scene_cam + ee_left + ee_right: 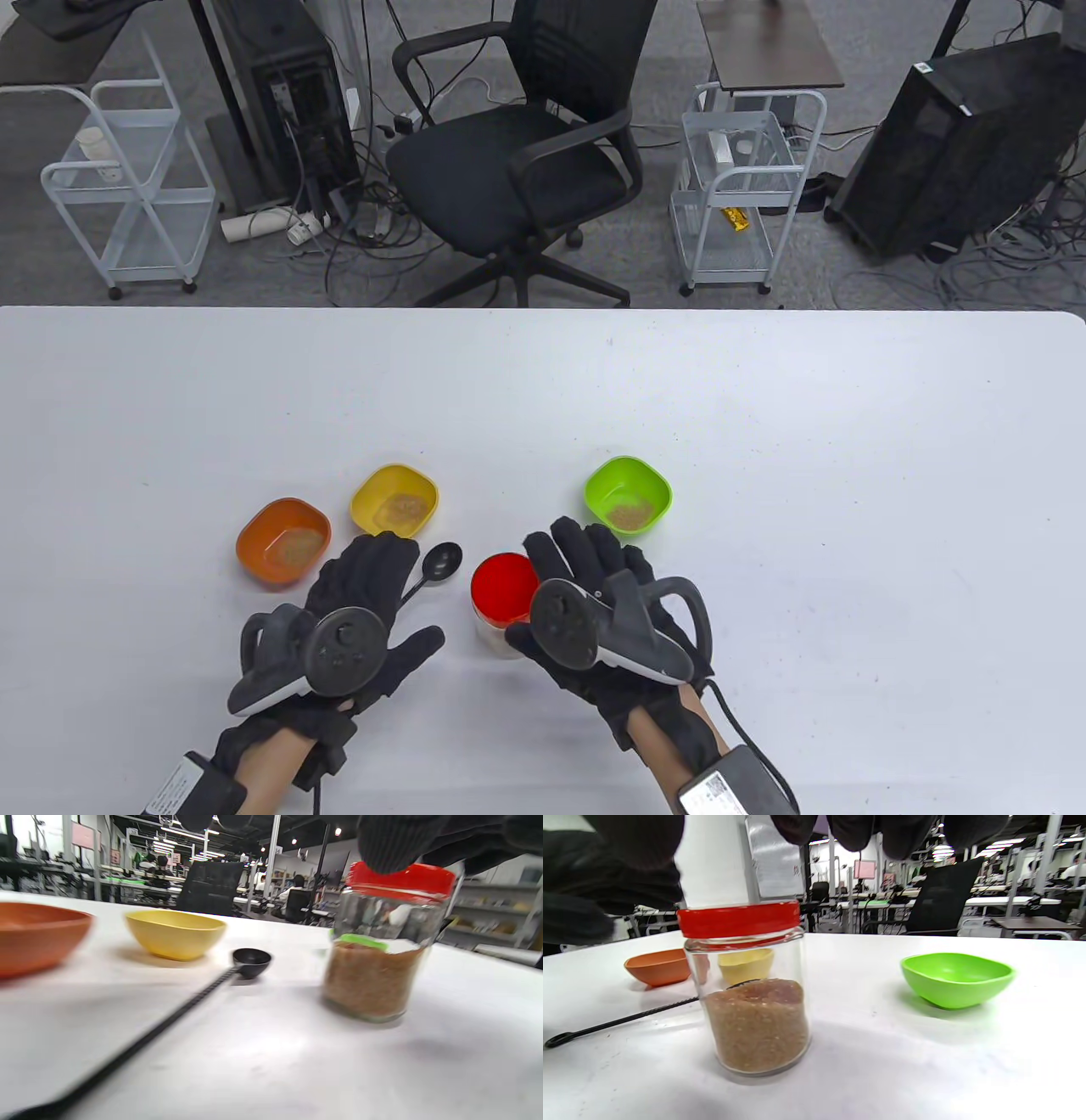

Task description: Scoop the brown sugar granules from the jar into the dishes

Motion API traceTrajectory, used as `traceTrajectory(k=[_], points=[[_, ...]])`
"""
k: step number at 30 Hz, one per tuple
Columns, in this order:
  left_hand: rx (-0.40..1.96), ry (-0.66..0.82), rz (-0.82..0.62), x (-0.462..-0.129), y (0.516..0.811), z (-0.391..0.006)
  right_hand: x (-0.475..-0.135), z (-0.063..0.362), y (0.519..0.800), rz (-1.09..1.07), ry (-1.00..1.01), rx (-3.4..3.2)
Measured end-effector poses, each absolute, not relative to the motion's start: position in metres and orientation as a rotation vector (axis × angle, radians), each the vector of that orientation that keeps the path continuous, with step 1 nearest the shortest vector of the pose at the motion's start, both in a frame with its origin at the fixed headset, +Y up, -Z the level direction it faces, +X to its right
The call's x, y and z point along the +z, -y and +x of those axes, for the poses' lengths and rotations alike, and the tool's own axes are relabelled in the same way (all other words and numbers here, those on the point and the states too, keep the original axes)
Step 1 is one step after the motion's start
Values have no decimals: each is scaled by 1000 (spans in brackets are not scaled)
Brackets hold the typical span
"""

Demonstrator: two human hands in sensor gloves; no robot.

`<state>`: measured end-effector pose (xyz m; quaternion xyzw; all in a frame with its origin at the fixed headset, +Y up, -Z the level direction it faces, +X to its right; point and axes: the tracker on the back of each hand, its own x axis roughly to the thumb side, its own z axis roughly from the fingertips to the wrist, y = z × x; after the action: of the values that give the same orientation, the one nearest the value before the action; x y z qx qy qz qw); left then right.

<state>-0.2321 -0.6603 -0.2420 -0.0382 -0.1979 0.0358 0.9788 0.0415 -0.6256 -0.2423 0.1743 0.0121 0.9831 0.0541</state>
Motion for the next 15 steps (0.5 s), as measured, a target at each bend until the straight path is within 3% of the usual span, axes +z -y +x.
traceTrajectory(k=[5,11,15], points=[[-124,327,-72,-225,661,-255,-224,66,638,428,33,2968],[-85,312,-133,-217,680,-266,-212,85,666,350,171,2970],[-74,318,-165,-218,686,-266,-212,88,673,312,118,2970]])
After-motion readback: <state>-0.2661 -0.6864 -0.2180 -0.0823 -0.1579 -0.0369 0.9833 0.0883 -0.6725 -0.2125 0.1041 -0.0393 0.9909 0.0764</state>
